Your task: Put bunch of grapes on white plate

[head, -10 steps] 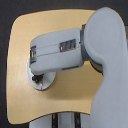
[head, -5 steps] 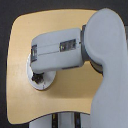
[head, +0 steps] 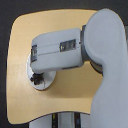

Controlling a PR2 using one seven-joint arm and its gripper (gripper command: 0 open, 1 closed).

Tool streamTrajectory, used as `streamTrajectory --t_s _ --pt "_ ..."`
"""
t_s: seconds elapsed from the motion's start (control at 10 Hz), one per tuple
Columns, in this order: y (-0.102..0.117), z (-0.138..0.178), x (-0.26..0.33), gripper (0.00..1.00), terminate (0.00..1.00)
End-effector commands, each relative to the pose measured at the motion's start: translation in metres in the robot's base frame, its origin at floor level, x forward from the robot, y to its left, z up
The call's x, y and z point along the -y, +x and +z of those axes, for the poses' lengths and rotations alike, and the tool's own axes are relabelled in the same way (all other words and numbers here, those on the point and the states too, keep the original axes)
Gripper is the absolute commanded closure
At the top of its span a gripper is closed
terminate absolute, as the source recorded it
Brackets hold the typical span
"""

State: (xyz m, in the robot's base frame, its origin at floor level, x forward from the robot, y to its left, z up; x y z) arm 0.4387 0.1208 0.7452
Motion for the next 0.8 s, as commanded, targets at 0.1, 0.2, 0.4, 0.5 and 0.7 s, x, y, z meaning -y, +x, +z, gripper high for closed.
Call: streamTrajectory --t_s 0.1,0.2,0.4,0.5,0.7 --pt "0.006 -0.002 0.003 1.00 0.00" --pt "0.007 0.001 0.004 0.00 0.00" --pt "0.007 0.003 0.006 0.00 0.00" --pt "0.007 0.004 0.007 0.00 0.00" --pt "0.007 0.008 0.005 0.00 0.00"
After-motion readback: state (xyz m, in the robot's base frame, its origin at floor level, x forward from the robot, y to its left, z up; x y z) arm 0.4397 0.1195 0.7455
